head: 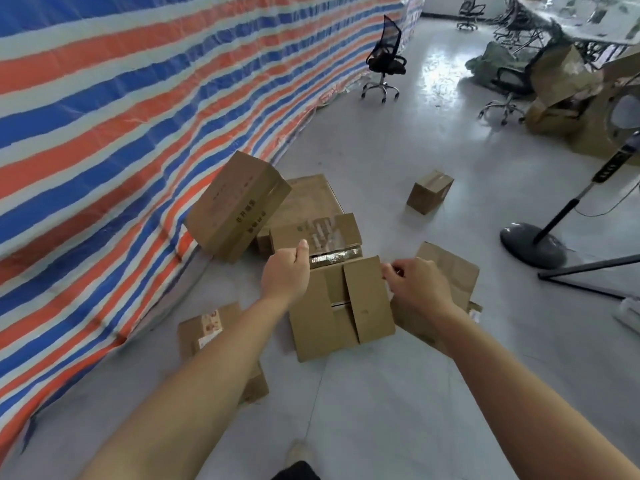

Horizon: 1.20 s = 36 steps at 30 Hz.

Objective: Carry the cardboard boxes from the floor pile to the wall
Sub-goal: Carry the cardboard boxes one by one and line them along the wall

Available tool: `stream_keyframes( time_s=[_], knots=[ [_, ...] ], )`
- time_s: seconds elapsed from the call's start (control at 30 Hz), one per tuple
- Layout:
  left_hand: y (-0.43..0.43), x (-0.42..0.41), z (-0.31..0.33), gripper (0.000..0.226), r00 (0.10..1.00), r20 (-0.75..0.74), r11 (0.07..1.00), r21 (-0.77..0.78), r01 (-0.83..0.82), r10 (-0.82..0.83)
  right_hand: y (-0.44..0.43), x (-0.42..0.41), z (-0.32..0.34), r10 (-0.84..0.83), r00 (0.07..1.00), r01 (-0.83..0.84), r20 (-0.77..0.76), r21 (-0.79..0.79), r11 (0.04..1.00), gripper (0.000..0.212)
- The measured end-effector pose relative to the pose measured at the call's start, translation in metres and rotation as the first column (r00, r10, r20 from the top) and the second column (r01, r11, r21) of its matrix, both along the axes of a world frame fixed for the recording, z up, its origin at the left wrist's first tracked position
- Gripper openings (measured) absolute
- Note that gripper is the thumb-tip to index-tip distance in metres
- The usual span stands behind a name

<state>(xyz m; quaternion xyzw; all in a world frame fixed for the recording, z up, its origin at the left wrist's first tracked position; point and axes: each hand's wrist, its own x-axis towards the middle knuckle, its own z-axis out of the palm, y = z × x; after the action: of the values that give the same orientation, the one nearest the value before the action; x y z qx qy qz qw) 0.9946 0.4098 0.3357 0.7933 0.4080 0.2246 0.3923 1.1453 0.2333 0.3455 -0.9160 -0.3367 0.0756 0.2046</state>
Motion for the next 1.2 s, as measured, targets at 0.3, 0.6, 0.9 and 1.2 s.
stream_keyframes(
  time_s=[0.3, 0.6, 0.9, 1.2],
  knots=[
    [0.077, 0.17, -0.04, 0.062, 0.995, -0.098, 0.996, -0.084, -0.018, 0.01, 0.074, 0.173, -0.057, -0.035, 0.99, 0.029, -0.137, -0.047, 0.999, 0.04],
    [0.136, 0.323, -0.158, 0.061, 0.917, -0.266, 0.9, -0.24, -0.363, 0.299, 0.19, 0.373, -0.172, 0.177, 0.938, -0.246, -0.298, -0.215, 0.945, 0.03],
    [0.16, 0.41, -0.31, 0.035, 0.791, -0.472, 0.581, -0.541, -0.609, 0.389, 0.248, 0.486, -0.316, 0.135, 0.855, -0.31, -0.501, -0.286, 0.907, 0.031],
    [0.182, 0.468, -0.48, 0.079, 0.694, -0.577, -0.005, -0.77, -0.638, 0.431, 0.265, 0.518, -0.479, -0.028, 0.788, -0.285, -0.615, -0.405, 0.869, 0.064]
  ],
)
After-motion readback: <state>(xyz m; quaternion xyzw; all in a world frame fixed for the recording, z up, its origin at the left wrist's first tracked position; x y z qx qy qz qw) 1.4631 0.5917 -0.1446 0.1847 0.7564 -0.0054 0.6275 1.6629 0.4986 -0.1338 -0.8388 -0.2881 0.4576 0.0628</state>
